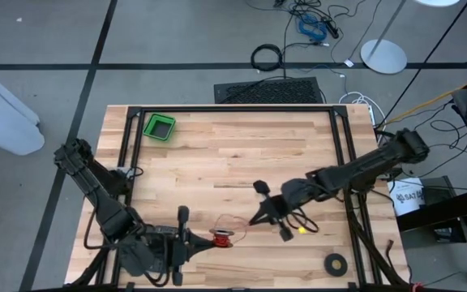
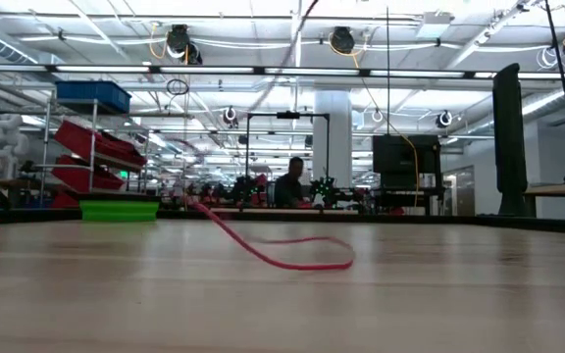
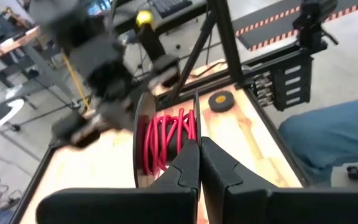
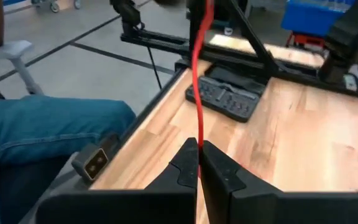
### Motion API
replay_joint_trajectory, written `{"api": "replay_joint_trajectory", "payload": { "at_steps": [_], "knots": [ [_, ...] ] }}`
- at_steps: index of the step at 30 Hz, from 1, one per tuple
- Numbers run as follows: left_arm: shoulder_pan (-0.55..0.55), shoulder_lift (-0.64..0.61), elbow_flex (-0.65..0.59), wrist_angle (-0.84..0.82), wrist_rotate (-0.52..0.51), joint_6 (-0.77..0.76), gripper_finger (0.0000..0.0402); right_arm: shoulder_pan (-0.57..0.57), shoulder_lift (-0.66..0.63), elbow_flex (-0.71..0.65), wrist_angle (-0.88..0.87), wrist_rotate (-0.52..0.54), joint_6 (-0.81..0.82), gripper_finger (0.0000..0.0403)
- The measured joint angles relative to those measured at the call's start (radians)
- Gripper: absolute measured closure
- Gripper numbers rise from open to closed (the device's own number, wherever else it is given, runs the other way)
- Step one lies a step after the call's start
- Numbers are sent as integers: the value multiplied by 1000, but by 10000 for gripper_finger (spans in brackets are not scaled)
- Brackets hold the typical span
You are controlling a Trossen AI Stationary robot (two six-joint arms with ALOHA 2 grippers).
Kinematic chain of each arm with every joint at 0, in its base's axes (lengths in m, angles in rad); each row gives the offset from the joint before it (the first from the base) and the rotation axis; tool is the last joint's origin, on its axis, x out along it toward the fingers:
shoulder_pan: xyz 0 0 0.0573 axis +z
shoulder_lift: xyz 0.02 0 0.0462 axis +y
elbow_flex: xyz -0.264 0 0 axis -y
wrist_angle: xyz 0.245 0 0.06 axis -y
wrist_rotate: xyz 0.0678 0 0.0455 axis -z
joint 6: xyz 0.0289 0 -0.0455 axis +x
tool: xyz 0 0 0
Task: Coil cords
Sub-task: Coil the red wire into the spool
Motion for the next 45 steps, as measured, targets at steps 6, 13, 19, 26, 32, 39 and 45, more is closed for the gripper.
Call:
{"api": "replay_joint_trajectory", "payload": {
  "at_steps": [6,13,19,26,32,39,45],
  "knots": [
    [23,0,0,-59,-49,-57,398,62,-43,0,-68,105,5,403],
    [26,0,0,-80,-97,-72,398,84,-58,0,-104,120,21,403],
    [34,1,0,-171,-121,-151,398,111,-80,56,-210,163,29,403],
    [68,5,0,-175,-71,-181,398,174,-58,164,-298,284,3,403],
    [105,36,0,-171,44,-181,398,227,-54,209,-307,386,-64,403],
    [162,78,0,-78,235,-131,398,269,-54,222,-293,446,-139,403],
    [194,111,0,8,356,-54,398,273,-18,224,-201,450,-212,403]
  ]
}}
